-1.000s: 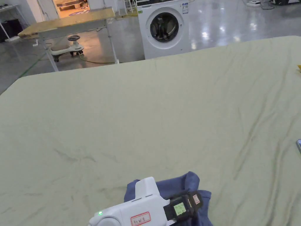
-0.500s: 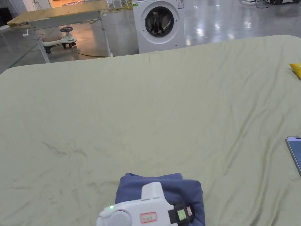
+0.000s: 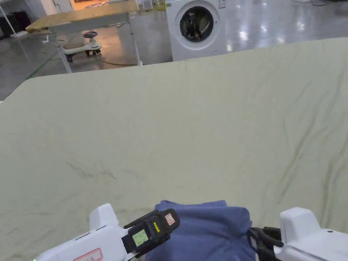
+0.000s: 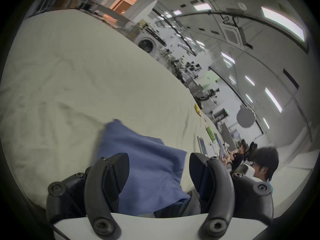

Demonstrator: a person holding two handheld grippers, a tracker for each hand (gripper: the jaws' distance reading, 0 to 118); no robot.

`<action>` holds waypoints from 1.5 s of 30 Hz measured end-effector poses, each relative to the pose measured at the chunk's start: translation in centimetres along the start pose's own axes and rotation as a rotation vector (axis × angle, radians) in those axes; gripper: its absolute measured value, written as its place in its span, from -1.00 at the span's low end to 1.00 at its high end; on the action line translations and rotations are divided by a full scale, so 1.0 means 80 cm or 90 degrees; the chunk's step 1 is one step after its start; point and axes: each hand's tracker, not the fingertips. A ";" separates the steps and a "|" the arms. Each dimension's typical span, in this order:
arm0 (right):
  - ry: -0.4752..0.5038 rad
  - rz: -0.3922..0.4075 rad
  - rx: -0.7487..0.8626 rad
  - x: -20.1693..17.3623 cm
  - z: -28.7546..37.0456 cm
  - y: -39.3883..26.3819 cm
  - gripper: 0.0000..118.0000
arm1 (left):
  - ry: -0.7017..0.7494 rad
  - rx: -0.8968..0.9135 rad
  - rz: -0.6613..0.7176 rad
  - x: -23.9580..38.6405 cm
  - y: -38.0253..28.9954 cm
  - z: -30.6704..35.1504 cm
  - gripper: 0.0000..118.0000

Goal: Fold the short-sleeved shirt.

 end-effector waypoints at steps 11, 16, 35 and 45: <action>-0.051 -0.030 -0.158 0.006 -0.084 -0.004 -1.00 | -0.032 -0.043 0.064 -0.067 -0.002 -0.027 0.52; -0.053 -0.026 -0.131 0.005 -0.080 -0.014 -1.00 | -0.030 -0.093 0.089 -0.076 -0.018 -0.075 -0.36; 0.055 -0.175 0.021 -0.013 0.044 -0.043 -1.00 | 0.226 0.153 0.075 -0.198 0.145 0.220 -0.65; 0.033 -0.182 -0.015 -0.003 0.056 -0.082 -1.00 | 0.523 0.093 -0.027 -0.191 0.166 0.251 0.38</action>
